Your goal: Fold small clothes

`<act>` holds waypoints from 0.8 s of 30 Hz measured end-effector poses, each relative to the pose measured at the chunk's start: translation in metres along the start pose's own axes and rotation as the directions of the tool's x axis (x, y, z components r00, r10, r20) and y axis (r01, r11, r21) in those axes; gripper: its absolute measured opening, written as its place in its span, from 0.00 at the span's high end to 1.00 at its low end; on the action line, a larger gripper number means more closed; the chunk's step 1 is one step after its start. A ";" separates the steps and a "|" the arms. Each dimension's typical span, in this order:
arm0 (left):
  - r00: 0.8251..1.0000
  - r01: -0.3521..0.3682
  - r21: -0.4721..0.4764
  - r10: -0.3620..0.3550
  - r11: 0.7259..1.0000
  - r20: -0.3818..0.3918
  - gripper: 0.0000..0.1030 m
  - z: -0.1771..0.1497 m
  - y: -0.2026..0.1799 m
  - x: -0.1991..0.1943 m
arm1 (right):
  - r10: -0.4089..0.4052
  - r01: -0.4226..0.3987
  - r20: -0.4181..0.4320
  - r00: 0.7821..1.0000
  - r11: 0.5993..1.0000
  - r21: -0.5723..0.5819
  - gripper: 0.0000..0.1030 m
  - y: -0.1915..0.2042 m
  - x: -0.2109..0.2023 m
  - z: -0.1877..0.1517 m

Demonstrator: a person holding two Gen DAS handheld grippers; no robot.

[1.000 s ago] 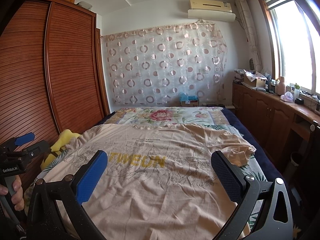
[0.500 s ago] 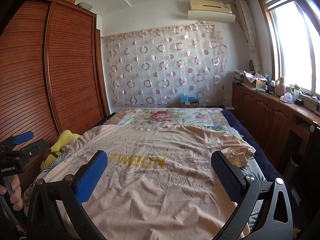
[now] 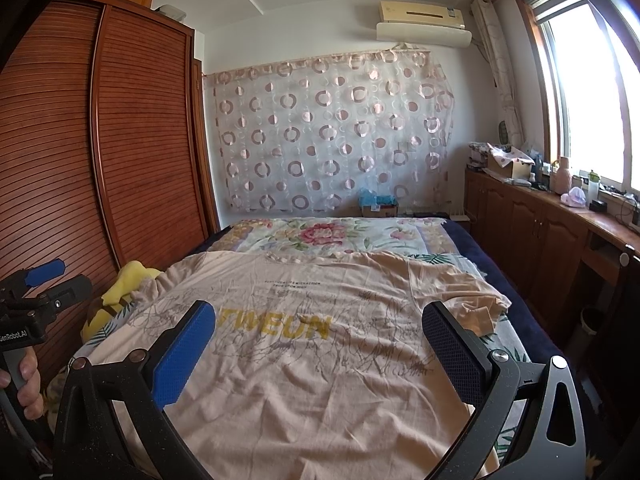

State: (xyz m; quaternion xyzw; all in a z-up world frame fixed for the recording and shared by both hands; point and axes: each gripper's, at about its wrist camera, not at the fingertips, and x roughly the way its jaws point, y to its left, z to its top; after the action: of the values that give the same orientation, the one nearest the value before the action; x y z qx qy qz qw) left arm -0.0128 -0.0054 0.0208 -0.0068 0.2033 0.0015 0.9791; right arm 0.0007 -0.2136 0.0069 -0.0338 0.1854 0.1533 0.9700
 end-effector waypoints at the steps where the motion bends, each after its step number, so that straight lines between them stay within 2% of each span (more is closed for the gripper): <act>1: 1.000 0.001 0.000 -0.001 1.000 0.000 0.00 -0.001 0.000 0.000 | 0.000 0.000 0.000 1.000 1.000 0.000 0.00 0.000 0.000 0.000; 14: 1.000 0.001 -0.003 -0.001 1.000 -0.003 0.00 -0.002 -0.001 -0.001 | 0.005 -0.005 0.000 1.000 1.000 -0.001 0.00 0.001 0.001 0.000; 24: 0.996 -0.041 -0.028 0.039 0.999 -0.077 0.00 0.016 0.036 0.018 | 0.042 -0.043 -0.027 0.999 0.999 -0.011 0.00 0.001 0.022 -0.002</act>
State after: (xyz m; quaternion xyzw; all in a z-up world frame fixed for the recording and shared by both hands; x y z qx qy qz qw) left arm 0.0097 0.0306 0.0276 -0.0173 0.2405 0.0236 0.9702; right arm 0.0191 -0.2063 -0.0033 -0.0376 0.1982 0.1746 0.9638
